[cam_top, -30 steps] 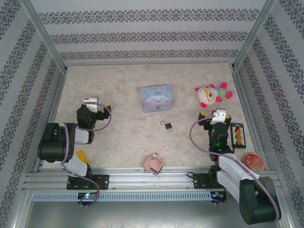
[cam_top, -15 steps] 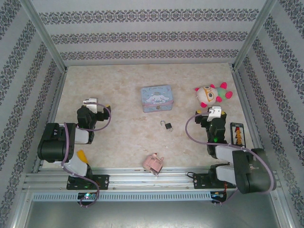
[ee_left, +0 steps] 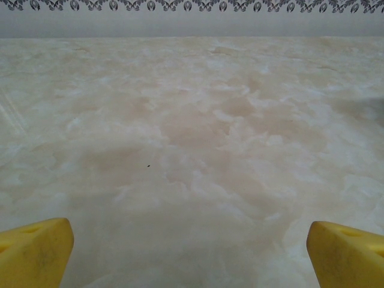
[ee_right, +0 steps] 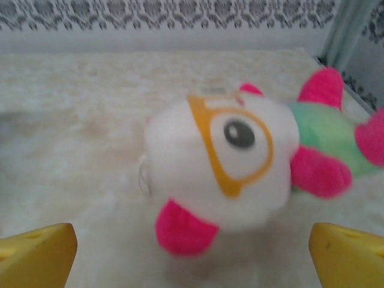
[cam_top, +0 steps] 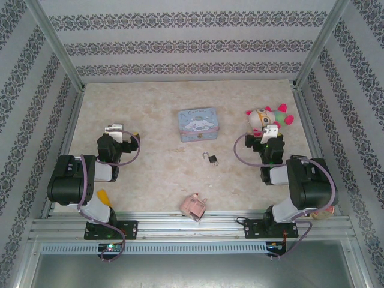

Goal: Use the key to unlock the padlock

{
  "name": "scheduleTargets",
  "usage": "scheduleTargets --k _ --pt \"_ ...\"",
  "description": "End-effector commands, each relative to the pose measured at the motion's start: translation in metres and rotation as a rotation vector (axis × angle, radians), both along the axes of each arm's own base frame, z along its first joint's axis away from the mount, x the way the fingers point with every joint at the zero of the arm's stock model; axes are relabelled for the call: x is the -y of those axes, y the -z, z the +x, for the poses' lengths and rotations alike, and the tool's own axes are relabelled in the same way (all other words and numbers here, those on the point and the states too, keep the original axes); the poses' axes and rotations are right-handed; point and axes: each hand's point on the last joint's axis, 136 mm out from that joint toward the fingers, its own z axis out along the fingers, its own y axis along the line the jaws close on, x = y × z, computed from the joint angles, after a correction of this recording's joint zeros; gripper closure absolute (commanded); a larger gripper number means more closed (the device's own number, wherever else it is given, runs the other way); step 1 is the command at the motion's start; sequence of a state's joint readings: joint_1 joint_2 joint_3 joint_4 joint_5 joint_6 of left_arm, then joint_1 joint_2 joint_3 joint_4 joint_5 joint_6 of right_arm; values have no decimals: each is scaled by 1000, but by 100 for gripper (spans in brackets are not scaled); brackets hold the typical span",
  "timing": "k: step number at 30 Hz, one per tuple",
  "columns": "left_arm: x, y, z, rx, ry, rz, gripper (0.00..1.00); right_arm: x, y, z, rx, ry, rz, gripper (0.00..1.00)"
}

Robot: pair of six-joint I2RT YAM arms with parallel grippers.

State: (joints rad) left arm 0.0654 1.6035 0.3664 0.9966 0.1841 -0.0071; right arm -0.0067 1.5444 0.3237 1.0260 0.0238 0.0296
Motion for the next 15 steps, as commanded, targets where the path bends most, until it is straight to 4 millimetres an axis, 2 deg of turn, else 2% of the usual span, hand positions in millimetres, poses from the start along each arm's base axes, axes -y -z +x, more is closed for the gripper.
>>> scheduleTargets --k 1,15 --pt "5 -2 0 0 23 -7 1 -21 -9 7 -7 -144 49 2" --pt "5 -2 1 0 23 -7 1 -21 -9 7 5 -144 51 2"
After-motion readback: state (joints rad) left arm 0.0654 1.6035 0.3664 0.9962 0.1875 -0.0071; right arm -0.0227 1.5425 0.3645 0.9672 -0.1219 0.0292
